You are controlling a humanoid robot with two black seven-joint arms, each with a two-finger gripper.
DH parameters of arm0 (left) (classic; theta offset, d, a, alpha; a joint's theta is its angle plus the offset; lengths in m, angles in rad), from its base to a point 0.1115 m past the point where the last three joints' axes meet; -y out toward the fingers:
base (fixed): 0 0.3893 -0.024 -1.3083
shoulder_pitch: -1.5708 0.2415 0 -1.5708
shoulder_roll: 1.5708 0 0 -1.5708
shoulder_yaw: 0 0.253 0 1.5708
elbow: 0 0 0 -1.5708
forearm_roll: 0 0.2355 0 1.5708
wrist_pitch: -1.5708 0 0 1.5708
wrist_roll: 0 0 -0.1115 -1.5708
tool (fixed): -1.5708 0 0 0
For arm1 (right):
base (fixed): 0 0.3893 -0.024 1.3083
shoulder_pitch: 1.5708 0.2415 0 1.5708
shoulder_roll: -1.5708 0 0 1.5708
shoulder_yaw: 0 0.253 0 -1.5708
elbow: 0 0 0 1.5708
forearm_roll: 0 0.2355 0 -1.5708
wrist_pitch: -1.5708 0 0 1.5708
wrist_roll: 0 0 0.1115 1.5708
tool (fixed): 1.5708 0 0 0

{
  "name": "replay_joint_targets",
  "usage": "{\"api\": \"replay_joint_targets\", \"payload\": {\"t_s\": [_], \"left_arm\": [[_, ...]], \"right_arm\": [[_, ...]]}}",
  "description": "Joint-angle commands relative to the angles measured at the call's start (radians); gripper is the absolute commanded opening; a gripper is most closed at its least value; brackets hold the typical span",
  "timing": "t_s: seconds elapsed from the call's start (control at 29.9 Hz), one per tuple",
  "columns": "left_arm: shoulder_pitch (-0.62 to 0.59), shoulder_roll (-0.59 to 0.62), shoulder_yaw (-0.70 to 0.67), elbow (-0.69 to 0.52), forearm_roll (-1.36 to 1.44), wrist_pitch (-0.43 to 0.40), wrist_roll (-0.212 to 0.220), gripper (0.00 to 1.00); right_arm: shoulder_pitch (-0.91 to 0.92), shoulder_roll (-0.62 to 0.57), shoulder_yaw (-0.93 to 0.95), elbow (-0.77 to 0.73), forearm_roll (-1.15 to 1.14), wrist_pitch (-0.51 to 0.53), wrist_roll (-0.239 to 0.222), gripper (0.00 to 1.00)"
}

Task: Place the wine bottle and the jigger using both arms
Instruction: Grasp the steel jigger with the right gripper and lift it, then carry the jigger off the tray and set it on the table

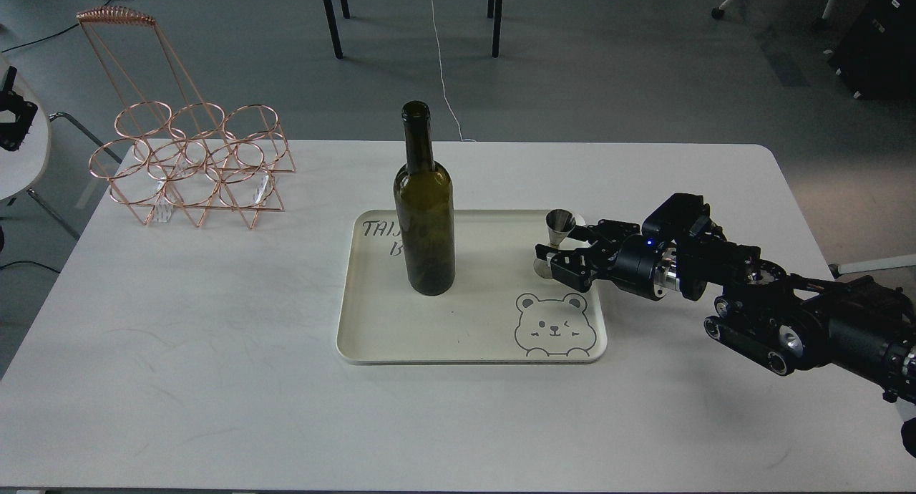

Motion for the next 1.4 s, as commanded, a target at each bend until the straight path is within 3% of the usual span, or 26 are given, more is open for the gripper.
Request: {"api": "replay_joint_targets", "payload": {"t_s": [0.0, 0.13, 0.3, 0.53, 0.67, 1.07, 1.37], "left_arm": [[0.001, 0.002, -0.001, 0.000, 0.000, 0.000, 0.000, 0.98], [0.001, 0.006, -0.001, 0.000, 0.000, 0.000, 0.000, 0.98], [0.000, 0.008, -0.001, 0.000, 0.000, 0.000, 0.000, 0.98], [0.000, 0.009, -0.001, 0.000, 0.000, 0.000, 0.000, 0.98], [0.000, 0.014, -0.001, 0.000, 0.000, 0.000, 0.000, 0.98], [0.000, 0.040, -0.001, -0.003, 0.002, -0.001, 0.002, 0.98], [-0.002, 0.040, 0.000, -0.009, 0.003, 0.000, 0.002, 0.98]], "right_arm": [[0.000, 0.001, 0.000, 0.000, 0.000, 0.000, 0.000, 0.55], [-0.001, 0.001, 0.000, 0.000, 0.000, 0.000, 0.000, 0.45], [-0.001, 0.001, 0.000, 0.000, 0.000, -0.001, 0.000, 0.23], [0.006, 0.000, 0.000, 0.000, 0.000, -0.006, 0.000, 0.14], [0.006, -0.011, 0.000, 0.003, 0.000, -0.060, 0.000, 0.08], [-0.049, -0.213, 0.083, 0.001, 0.041, -0.245, 0.000, 0.08], [-0.182, -0.329, 0.089, -0.009, 0.115, -0.245, 0.000, 0.08]]}}
